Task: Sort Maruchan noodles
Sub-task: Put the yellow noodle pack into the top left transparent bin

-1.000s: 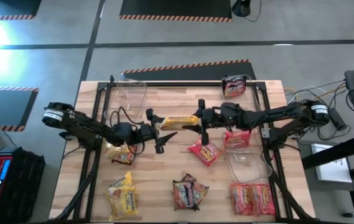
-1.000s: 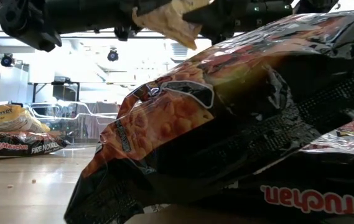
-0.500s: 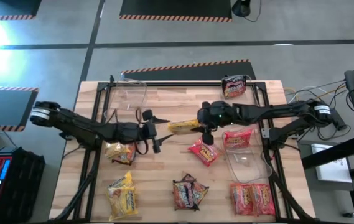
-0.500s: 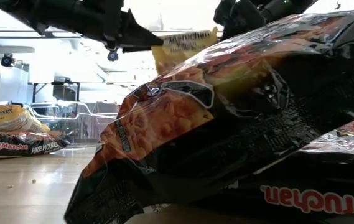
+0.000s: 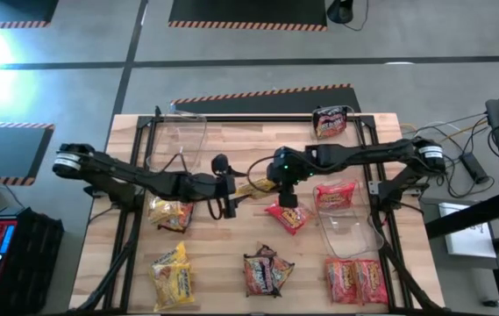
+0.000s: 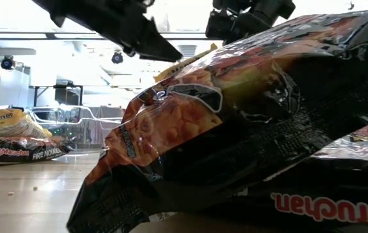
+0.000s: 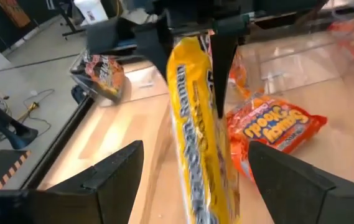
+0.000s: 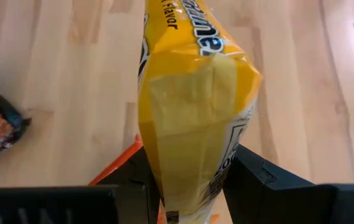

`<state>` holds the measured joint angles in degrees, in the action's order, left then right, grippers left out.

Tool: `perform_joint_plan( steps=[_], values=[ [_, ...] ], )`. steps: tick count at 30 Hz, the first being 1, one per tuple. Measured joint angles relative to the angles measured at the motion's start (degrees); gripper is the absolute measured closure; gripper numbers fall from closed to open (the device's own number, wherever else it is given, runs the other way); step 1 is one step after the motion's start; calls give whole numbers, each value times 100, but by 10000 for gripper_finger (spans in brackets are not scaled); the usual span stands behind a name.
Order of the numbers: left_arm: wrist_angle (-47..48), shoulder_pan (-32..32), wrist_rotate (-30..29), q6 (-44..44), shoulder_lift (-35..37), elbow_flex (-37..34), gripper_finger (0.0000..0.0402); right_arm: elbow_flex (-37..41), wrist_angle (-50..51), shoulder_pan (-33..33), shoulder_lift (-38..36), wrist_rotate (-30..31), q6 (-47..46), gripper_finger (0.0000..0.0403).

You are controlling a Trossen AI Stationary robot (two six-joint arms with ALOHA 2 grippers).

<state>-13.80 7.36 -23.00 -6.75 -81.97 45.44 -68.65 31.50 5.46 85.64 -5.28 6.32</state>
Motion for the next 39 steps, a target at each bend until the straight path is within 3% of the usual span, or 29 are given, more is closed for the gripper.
perform_joint_plan(
  steps=[12, 18, 22, 39],
  values=[
    [-165, -239, 32, 365, -372, -21, 130, -297, -93, -134, 246, 181, 696, 284],
    [-216, -406, 795, 678, -426, -42, 130, -306, -257, -193, 202, 225, 1023, 284],
    [-163, -426, 861, 749, -512, -39, 136, -310, -377, -184, 182, 236, 1132, 284],
    [-149, -448, 877, 748, -512, -18, 283, -306, -384, -184, 180, 249, 1252, 271]
  ],
)
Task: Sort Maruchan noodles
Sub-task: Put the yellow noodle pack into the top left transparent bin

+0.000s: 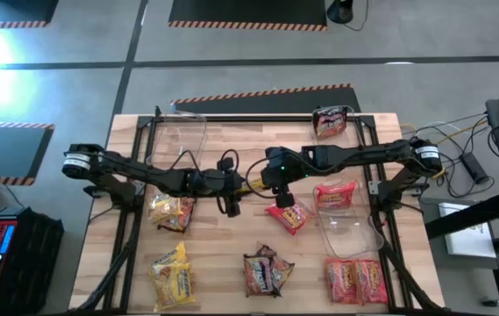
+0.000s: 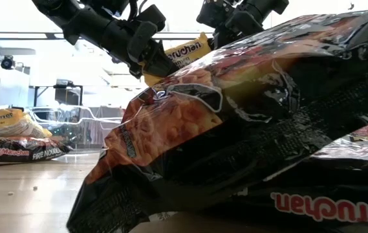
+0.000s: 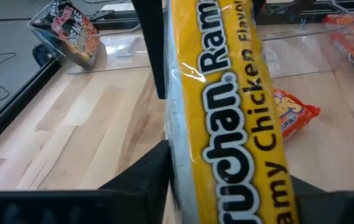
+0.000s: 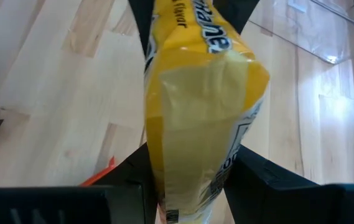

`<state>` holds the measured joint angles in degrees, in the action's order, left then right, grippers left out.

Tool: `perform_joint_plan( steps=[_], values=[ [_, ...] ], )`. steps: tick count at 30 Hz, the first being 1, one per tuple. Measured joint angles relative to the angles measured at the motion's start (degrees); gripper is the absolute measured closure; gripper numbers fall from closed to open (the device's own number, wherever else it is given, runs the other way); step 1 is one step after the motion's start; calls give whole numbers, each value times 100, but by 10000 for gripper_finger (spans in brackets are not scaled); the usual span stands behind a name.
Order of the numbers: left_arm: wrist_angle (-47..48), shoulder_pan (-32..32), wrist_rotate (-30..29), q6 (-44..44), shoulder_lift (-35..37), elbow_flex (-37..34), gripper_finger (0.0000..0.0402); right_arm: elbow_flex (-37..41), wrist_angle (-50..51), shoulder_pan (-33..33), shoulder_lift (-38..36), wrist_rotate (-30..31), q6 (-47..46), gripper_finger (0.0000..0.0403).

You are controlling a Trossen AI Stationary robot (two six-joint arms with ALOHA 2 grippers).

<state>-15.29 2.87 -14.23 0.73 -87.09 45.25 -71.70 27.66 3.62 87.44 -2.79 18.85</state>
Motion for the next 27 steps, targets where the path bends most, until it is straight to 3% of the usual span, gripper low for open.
perform_joint_plan(
  steps=[7, 15, 27],
  values=[
    [11, -33, 17, 2, 0, 0, 296, -2, 253, 0, -30, -17, -123, 242],
    [20, -139, -20, -2, 6, 0, 297, -656, 1707, 0, -55, 99, -325, 210],
    [979, -975, -18, -216, 554, 0, 296, -808, 2271, 2, -260, 446, -586, 209]
  ],
)
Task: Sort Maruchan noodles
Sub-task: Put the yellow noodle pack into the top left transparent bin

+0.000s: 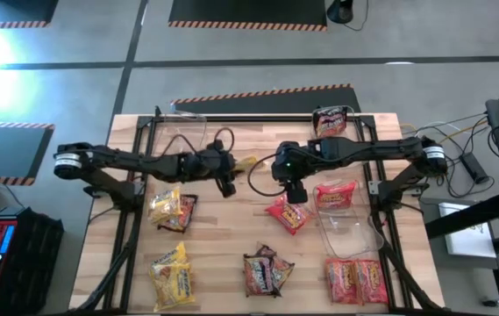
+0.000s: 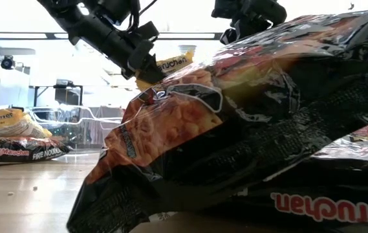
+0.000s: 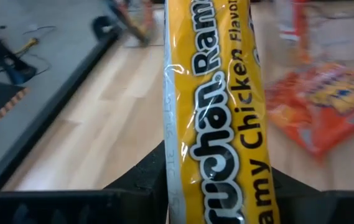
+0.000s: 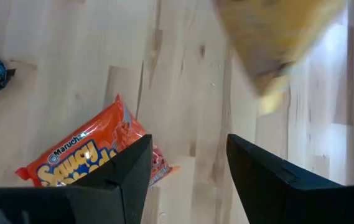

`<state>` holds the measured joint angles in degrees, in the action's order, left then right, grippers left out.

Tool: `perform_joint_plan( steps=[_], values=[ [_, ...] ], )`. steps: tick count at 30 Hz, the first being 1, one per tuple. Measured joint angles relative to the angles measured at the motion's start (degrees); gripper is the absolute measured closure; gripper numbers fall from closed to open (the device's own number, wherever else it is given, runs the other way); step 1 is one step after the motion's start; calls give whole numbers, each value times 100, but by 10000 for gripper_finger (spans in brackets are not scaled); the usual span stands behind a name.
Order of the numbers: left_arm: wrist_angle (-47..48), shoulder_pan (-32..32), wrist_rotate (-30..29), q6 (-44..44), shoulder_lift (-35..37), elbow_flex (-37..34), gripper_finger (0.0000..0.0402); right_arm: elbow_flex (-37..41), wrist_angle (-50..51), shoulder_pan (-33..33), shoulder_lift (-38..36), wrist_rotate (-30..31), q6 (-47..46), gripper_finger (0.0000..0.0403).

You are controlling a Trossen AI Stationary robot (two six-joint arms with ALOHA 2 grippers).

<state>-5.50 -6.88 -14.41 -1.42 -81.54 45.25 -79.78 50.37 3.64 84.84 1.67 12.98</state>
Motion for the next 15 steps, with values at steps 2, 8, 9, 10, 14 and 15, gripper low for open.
perform_joint_plan(
  steps=[2, 8, 9, 10, 14, 15],
  values=[
    [226, -197, -5, -75, 115, 0, 295, 4, 0, 0, -5, 0, -35, 209],
    [664, -809, -4, -161, 414, 2, 295, 4, -4, 2, 8, 0, -47, 209],
    [752, -907, -4, -219, 466, 2, 295, 4, -3, 2, 20, 0, -46, 209],
    [799, -999, -7, -275, 522, 0, 296, 4, -4, 2, 25, 0, -45, 209],
    [1066, -1438, -31, -480, 854, 2, 296, 21, -11, 2, 26, -4, -51, 209],
    [1154, -1562, -82, -493, 946, 2, 296, 32, -2, 2, 26, -3, -60, 209]
  ],
)
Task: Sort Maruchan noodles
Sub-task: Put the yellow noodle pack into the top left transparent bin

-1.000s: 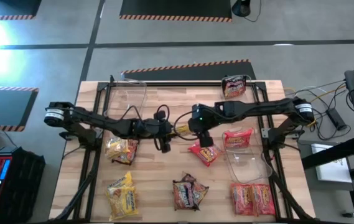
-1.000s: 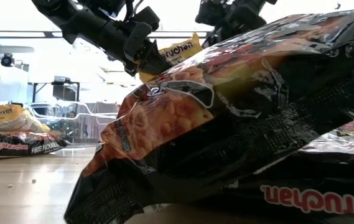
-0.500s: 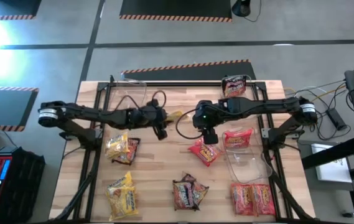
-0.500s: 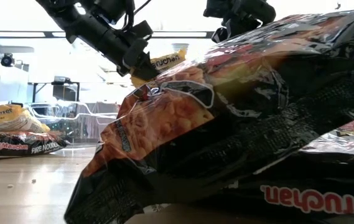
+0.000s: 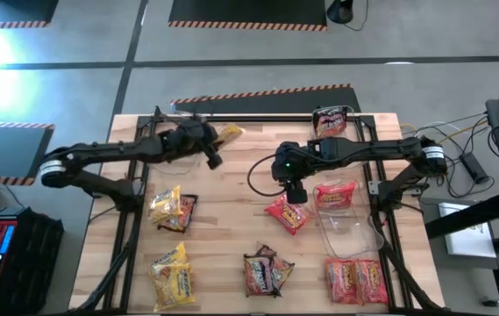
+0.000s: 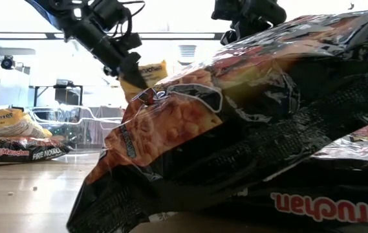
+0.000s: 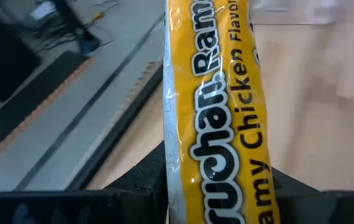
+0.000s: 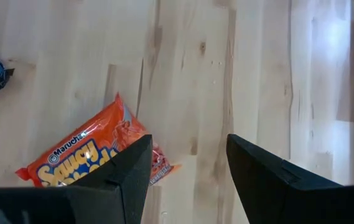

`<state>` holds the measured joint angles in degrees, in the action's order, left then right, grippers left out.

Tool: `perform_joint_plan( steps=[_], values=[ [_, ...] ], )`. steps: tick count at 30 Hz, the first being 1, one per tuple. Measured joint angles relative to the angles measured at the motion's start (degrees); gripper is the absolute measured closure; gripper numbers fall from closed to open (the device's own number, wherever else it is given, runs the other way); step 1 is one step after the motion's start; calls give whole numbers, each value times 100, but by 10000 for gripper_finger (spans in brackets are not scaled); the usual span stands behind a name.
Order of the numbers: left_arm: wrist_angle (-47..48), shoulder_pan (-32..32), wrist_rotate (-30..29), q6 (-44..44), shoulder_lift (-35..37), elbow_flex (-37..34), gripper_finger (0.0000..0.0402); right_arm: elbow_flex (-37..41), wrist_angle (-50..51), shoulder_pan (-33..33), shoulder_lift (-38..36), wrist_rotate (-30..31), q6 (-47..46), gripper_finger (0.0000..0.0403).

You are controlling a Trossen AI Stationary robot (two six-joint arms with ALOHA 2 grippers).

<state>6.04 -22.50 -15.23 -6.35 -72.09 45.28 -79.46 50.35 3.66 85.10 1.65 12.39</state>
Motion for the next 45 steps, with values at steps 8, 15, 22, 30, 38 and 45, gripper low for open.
perform_joint_plan(
  steps=[8, 15, 22, 30, 38, 45],
  values=[
    [1192, -932, -530, -57, 790, 2, 296, 117, 2, 0, 2, -2, -23, 209],
    [2260, -1371, -526, -68, 918, 0, 296, 306, -5, 0, 2, -2, 80, 209],
    [2557, -1720, -526, -216, 756, 0, 296, 535, 0, 0, 7, -2, 108, 209],
    [2802, -1893, 49, -563, 262, 0, 293, 566, -5, 0, 7, -2, 178, 209],
    [2209, -1985, 367, -1080, -299, 0, 293, 566, -7, 11, 7, -2, 177, 209],
    [2008, -2294, 697, -1237, -613, 0, 292, 566, -7, 11, 7, -2, 174, 209]
  ],
)
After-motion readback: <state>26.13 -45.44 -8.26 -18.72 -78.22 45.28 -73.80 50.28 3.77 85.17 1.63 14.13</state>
